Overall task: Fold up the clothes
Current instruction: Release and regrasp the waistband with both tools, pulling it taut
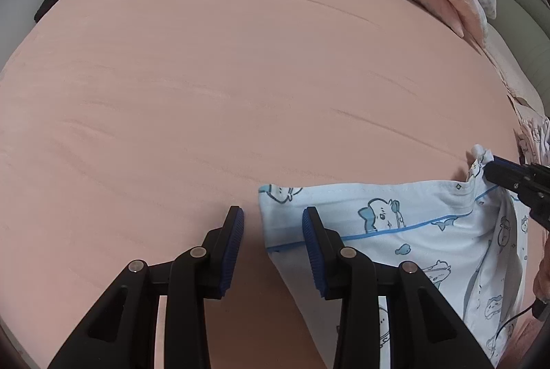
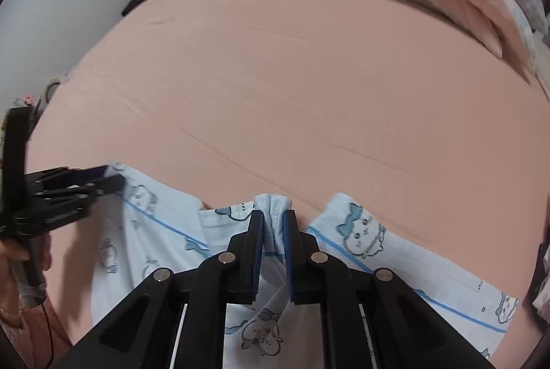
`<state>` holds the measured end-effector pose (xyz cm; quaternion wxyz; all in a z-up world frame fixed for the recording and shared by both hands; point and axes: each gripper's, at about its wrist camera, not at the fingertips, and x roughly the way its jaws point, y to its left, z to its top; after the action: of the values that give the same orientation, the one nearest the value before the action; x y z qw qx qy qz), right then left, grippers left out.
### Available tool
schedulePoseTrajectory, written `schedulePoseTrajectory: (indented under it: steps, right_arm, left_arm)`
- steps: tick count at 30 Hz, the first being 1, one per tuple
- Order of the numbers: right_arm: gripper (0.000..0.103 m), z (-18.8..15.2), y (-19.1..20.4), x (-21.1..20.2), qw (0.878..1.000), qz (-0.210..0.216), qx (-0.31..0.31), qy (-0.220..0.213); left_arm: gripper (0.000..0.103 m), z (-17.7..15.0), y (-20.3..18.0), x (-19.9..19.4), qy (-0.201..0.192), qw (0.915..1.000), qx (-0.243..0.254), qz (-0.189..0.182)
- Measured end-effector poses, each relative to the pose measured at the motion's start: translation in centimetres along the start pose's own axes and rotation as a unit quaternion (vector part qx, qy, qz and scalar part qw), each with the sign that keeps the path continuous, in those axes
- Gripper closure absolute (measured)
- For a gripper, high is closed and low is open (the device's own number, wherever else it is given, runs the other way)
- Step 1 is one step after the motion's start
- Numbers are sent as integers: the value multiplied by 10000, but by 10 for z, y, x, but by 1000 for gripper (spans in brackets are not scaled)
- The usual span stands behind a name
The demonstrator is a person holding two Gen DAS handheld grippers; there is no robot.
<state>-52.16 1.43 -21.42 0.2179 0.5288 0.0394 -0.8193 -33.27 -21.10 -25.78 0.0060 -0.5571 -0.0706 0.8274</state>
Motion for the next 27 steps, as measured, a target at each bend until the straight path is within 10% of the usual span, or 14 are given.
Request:
schedulePoseTrajectory:
  steps: [2,4,14,22,27]
  right_arm:
    - [93,1,-8,0,9999,132,87,-26]
    - [93,3,-17,2,9993,283,224,-36]
    - [93,-42,-66,-55,9915,490,1158,-328]
    - [94,-49,-85,-24,9826,455,1801,-85]
    - [93,-61,-76,-60,9804,723,1801,-338]
  left_arm:
    - [72,-4,4,-2,-25,9999,43,-97]
    - [100,-9,10,-7,-72,9997,100,-209]
    - [100,-38,36,-39,-424,9983,-116,-370]
    - [89,-70,31,-47,-430,9989,-182,5]
    - [58,-70,37,-60,-718,9952,-566,-363]
